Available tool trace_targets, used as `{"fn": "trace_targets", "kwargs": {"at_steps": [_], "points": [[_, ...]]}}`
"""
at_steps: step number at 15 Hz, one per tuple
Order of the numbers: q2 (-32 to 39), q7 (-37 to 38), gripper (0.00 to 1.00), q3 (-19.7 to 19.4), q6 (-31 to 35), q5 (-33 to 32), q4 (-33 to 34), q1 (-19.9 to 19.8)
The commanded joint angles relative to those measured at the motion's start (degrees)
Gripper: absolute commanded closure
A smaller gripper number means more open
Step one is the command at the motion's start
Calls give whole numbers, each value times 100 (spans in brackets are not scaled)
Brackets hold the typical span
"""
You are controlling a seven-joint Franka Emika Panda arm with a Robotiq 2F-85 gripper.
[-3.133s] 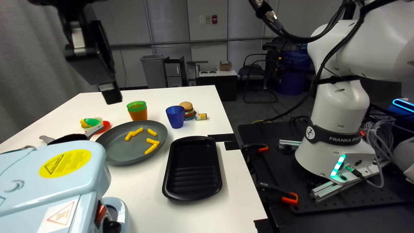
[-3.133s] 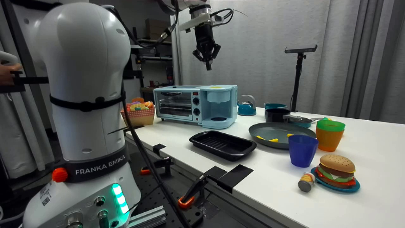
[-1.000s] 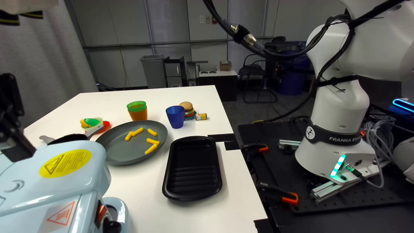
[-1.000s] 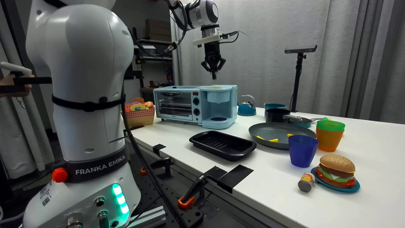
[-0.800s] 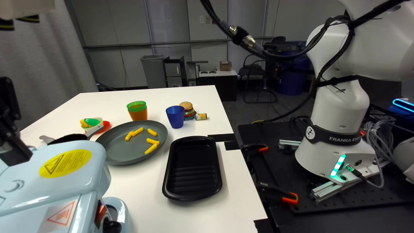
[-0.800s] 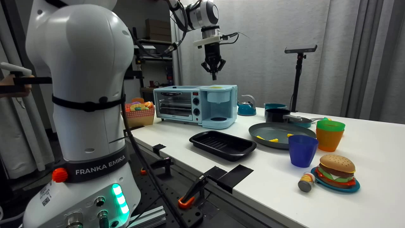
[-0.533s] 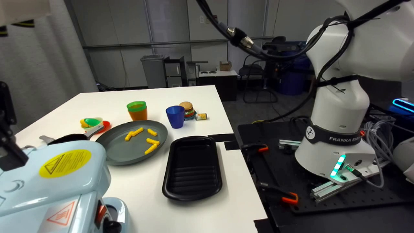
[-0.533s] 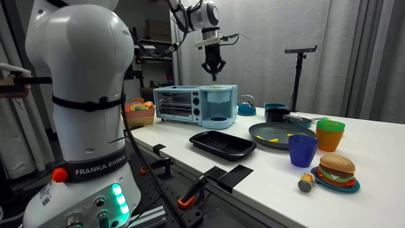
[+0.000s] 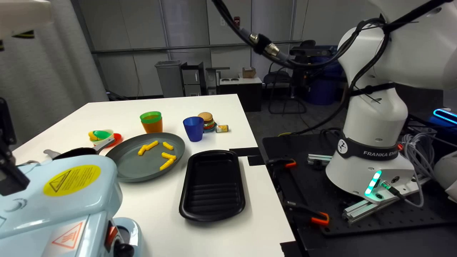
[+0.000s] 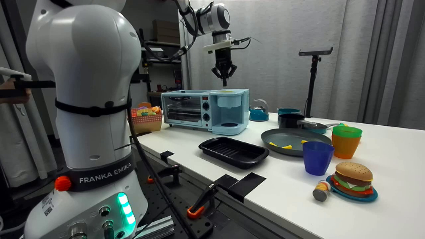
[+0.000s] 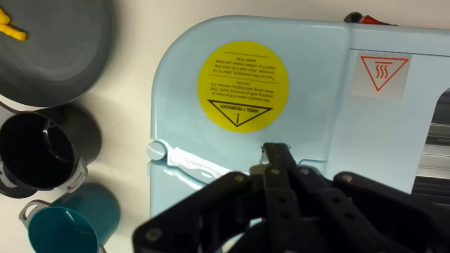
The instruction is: Press the button on the top of the coffeemaker to open the chamber
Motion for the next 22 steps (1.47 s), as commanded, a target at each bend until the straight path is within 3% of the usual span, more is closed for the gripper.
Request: {"fn": "trace_targets", "kwargs": {"at_steps": [1,22], "points": [[124,117,100,-97,29,-110,198,130],[355,168,100,-153,174,25,170,130]]}}
